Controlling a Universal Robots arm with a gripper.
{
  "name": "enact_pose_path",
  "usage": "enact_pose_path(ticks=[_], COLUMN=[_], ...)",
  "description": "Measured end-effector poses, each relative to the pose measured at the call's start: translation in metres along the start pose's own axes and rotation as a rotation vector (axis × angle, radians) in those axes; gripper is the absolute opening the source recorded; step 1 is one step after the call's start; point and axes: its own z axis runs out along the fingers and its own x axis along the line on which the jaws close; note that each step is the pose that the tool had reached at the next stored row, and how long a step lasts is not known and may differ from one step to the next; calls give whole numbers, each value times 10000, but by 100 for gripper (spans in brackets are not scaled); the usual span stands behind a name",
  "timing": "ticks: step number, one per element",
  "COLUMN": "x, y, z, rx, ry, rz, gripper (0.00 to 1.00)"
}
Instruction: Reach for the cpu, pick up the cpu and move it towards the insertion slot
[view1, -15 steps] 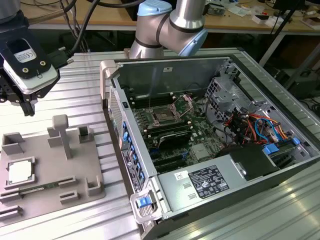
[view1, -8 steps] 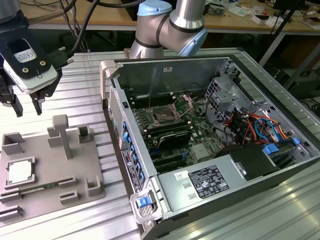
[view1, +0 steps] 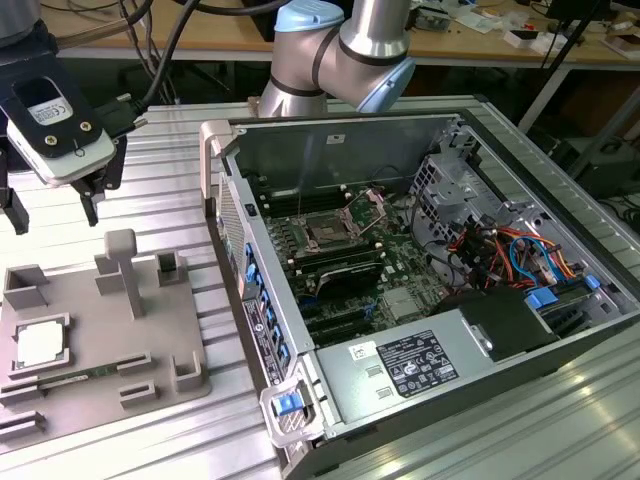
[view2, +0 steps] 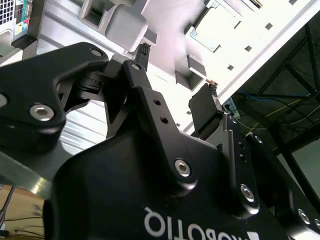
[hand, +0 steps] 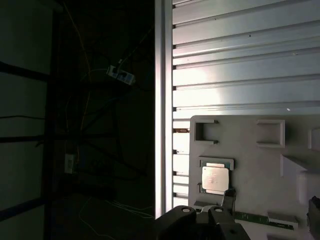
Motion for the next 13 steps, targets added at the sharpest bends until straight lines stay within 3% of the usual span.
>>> enact_pose_path(ticks=[11,12,13], x=[14,45,130], y=[-2,-3,-4], z=[4,9,25], rx=[-3,-5,-6], ry=[1,3,2], rz=[-1,-4,-7], gripper=[60,60,60])
